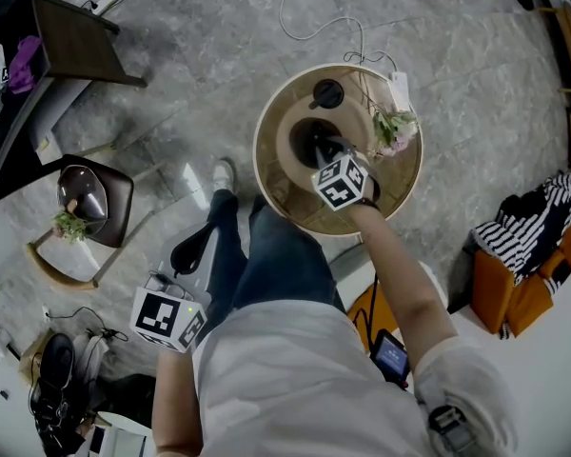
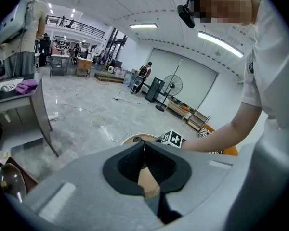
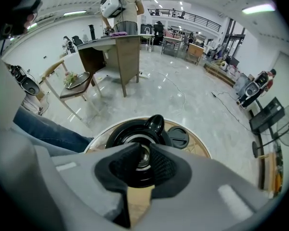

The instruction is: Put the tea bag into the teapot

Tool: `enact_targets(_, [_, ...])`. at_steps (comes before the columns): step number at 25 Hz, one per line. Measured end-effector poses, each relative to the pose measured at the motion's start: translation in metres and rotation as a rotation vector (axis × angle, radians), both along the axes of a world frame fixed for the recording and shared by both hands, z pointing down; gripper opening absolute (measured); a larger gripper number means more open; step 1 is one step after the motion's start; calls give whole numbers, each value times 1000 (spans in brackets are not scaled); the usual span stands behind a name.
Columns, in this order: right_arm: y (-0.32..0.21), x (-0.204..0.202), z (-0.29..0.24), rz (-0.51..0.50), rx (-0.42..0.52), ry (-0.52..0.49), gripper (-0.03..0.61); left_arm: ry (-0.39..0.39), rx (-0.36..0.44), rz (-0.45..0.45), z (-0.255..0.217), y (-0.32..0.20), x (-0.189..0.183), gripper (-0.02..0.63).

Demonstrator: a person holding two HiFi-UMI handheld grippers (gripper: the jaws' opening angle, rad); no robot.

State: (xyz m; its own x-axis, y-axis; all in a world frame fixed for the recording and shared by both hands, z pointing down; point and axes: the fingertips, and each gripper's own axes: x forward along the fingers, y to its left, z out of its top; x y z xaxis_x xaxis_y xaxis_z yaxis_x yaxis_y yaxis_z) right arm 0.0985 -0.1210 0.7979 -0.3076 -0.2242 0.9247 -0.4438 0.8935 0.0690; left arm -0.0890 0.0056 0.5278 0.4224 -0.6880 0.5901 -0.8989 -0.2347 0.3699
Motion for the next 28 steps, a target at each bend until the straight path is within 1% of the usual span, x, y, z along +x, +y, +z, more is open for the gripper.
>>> enact_targets(2, [-1, 3, -10, 17, 3, -15, 54, 2, 12, 11, -3, -3, 0, 9])
enact_targets(3, [-2, 4, -16, 27, 6, -23, 29, 4, 18, 17, -5, -5, 0, 9])
enact_targets(5, [-4, 6, -30, 50, 11, -44, 3, 11, 34, 33, -8, -10, 1, 9])
enact_targets(8, [-7, 4, -55, 106, 17, -95, 3, 19, 58, 64, -11, -19, 0, 9])
enact_targets(11, [-7, 2, -85, 169, 28, -154, 3, 12, 80, 95, -15, -28, 0, 9])
enact_targets(13, [-9, 2, -108, 208, 41, -189, 3, 9, 94, 124, -19, -35, 3, 9])
enact_targets(18, [-3, -4, -167, 308, 67, -304, 3, 30, 140, 204, -33, -52, 13, 8])
enact_targets(23, [2, -3, -232, 385, 153, -395, 3, 54, 189, 271, -54, -70, 20, 8])
enact_targets(28, [9, -3, -300, 445, 239, -464, 3, 81, 238, 327, -80, -85, 23, 8])
